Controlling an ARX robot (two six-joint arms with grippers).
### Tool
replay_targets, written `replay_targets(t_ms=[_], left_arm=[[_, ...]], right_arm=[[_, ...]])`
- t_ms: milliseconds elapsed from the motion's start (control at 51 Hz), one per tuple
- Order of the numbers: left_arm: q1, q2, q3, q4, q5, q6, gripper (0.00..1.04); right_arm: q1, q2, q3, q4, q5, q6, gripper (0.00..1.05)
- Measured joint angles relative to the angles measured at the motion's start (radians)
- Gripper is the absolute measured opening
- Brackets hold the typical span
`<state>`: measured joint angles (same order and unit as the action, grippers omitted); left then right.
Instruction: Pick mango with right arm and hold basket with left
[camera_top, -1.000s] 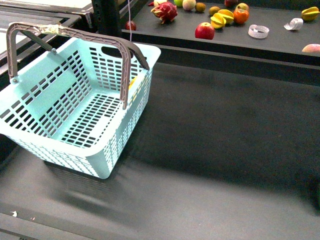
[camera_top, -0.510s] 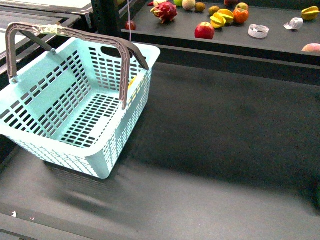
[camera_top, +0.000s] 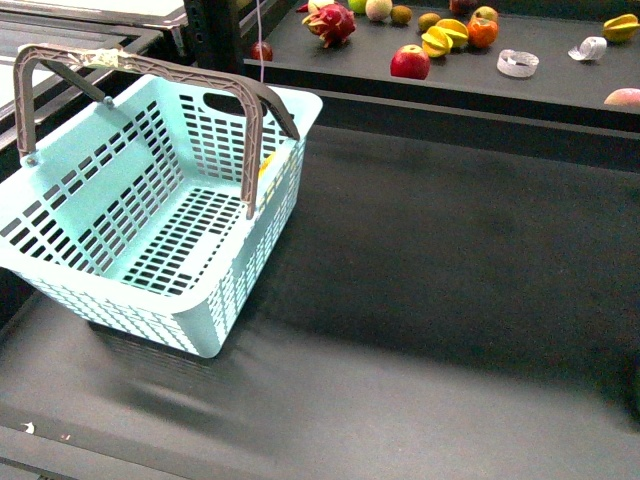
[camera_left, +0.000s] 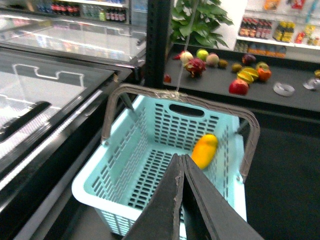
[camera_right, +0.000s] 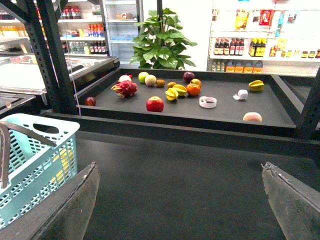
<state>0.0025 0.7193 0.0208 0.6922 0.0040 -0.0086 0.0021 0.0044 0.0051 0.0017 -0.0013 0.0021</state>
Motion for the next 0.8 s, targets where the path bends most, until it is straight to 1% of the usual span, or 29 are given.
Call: replay_targets(t_ms=[412,804], left_arm=[[-0.001,-0.300,-0.001,-0.272,-0.004,0.001,0.04],[-0.001,-0.477,-0.001,-0.446,-0.004,0.001,0.04]], right_arm=[[0.000,0.000,0.000,0.000,0.000,0.000,0.97],[0.000,0.000,0.000,0.000,0.000,0.000,0.97]])
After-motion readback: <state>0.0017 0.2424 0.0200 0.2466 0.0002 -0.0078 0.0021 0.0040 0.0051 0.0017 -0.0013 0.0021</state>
